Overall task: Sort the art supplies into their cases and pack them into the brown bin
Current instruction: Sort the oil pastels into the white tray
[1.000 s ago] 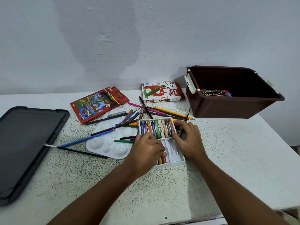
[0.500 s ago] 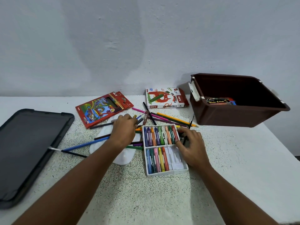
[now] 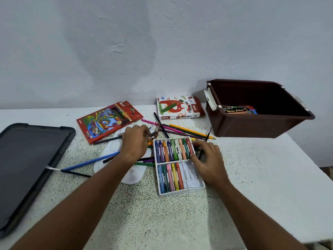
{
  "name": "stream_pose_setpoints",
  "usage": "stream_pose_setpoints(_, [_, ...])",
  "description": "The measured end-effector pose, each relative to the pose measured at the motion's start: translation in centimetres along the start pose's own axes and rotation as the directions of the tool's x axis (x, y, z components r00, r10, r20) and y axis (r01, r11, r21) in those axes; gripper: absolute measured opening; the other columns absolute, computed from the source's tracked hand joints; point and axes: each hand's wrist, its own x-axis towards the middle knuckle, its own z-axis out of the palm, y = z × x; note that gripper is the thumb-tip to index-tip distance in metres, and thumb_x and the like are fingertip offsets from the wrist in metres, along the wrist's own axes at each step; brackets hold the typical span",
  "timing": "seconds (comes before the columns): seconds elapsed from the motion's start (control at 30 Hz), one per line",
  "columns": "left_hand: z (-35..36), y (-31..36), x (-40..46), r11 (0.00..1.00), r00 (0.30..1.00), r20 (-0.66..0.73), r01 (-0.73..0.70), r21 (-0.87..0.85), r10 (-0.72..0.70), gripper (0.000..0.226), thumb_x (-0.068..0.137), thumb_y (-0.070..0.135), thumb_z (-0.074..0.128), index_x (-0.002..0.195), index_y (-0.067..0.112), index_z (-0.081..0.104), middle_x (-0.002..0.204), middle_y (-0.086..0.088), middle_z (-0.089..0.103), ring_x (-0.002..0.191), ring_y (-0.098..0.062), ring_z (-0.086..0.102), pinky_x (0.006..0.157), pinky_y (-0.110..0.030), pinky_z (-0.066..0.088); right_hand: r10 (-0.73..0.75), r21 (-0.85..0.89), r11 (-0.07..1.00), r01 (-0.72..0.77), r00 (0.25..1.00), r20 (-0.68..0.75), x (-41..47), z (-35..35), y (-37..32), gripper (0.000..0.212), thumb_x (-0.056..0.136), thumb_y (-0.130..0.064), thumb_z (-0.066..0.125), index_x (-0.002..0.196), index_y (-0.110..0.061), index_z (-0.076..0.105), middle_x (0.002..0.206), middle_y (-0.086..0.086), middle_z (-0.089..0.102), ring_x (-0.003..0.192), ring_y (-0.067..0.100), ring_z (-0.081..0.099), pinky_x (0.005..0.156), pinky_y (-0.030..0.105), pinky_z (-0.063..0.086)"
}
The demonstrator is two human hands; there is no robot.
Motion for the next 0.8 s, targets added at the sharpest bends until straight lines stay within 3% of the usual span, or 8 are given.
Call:
stream_pose_setpoints(0.1, [-0.6, 0.6, -0.9, 0.978, 0.977, -0.062, -0.208, -0.031, 0.206, 0.013, 0.091, 0.012, 0.059, 0.102, 0.013, 0.066, 0.1, -0.006, 0.064, 0.101, -0.029, 0.049, 0.083, -0.043, 0.041, 0.002, 0.015, 1.0, -0.002, 1.0, -0.002, -0.1, -0.1, -0.1, 0.039, 0.079, -0.042, 0.053, 0.118, -0.038, 0.054, 0.104, -0.012, 0.055, 0.099, 0.011, 0.044, 0.086, 0.041, 0.042])
stream_pose_setpoints(0.23, [-1.0, 1.7, -3.4, 0.805, 0.804, -0.041, -0.593, 0.01, 0.593, 0.018, 0.086, 0.001, 0.061, 0.102, 0.005, 0.067, 0.1, -0.012, 0.065, 0.089, -0.028, 0.058, 0.075, -0.039, 0.05, 0.03, 0.124, 0.992, -0.027, 0.999, -0.024, 0.0, -0.2, -0.2, 0.034, 0.081, -0.03, 0.054, 0.114, -0.036, 0.057, 0.101, -0.013, 0.056, 0.098, 0.011, 0.046, 0.085, 0.041, 0.044])
stream_pose_setpoints(0.37, [0.3, 3.1, -6.1, 0.681, 0.682, 0.039, -0.731, 0.037, 0.73, 0.022, 0.084, 0.003, 0.053, 0.101, 0.002, 0.067, 0.097, -0.014, 0.066, 0.087, -0.025, 0.061, 0.074, -0.033, 0.056, 0.047, 0.237, 0.971, -0.033, 0.997, -0.054, 0.0, -0.5, -0.2, 0.031, 0.08, -0.02, 0.053, 0.108, -0.032, 0.062, 0.101, -0.009, 0.059, 0.1, 0.013, 0.051, 0.084, 0.035, 0.046])
stream_pose_setpoints(0.47, [1.7, 3.7, -7.2, 0.585, 0.586, 0.086, -0.81, 0.037, 0.806, 0.02, 0.081, 0.005, 0.066, 0.1, 0.004, 0.067, 0.099, -0.011, 0.066, 0.095, -0.025, 0.06, 0.078, -0.035, 0.054, 0.055, 0.266, 0.963, -0.035, 0.996, -0.066, -0.1, -0.6, -0.4, 0.034, 0.077, -0.017, 0.051, 0.104, -0.035, 0.061, 0.1, -0.006, 0.058, 0.1, 0.013, 0.052, 0.081, 0.026, 0.044])
stream_pose_setpoints(0.53, [2.3, 3.8, -7.5, 0.524, 0.528, 0.103, -0.849, 0.068, 0.843, 0.019, 0.084, 0.007, 0.061, 0.101, 0.009, 0.068, 0.102, -0.007, 0.067, 0.103, -0.024, 0.058, 0.083, -0.035, 0.051, 0.058, 0.262, 0.964, -0.038, 0.996, -0.069, 0.0, -0.6, -0.3, 0.035, 0.076, -0.017, 0.05, 0.105, -0.034, 0.061, 0.099, -0.004, 0.058, 0.099, 0.013, 0.052, 0.08, 0.027, 0.044])
stream_pose_setpoints(0.63, [2.6, 3.8, -7.9, 0.515, 0.524, 0.106, -0.851, 0.103, 0.845, 0.019, 0.087, 0.012, 0.056, 0.101, 0.014, 0.068, 0.106, -0.003, 0.066, 0.108, -0.023, 0.055, 0.084, -0.036, 0.046, 0.055, 0.245, 0.969, -0.036, 0.996, -0.069, 0.1, -0.5, -0.1, 0.036, 0.076, -0.018, 0.05, 0.107, -0.031, 0.062, 0.099, -0.004, 0.058, 0.097, 0.015, 0.052, 0.08, 0.031, 0.045])
stream_pose_setpoints(0.8, [2.4, 4.0, -8.6, 0.591, 0.592, 0.107, -0.806, 0.041, 0.799, 0.02, 0.076, 0.009, 0.075, 0.096, 0.015, 0.073, 0.103, -0.007, 0.066, 0.1, -0.023, 0.058, 0.077, -0.033, 0.05, 0.052, 0.203, 0.978, -0.039, 0.997, -0.061, 0.3, -0.3, 0.3, 0.038, 0.076, -0.02, 0.05, 0.11, -0.029, 0.062, 0.099, -0.004, 0.058, 0.096, 0.013, 0.05, 0.08, 0.032, 0.044])
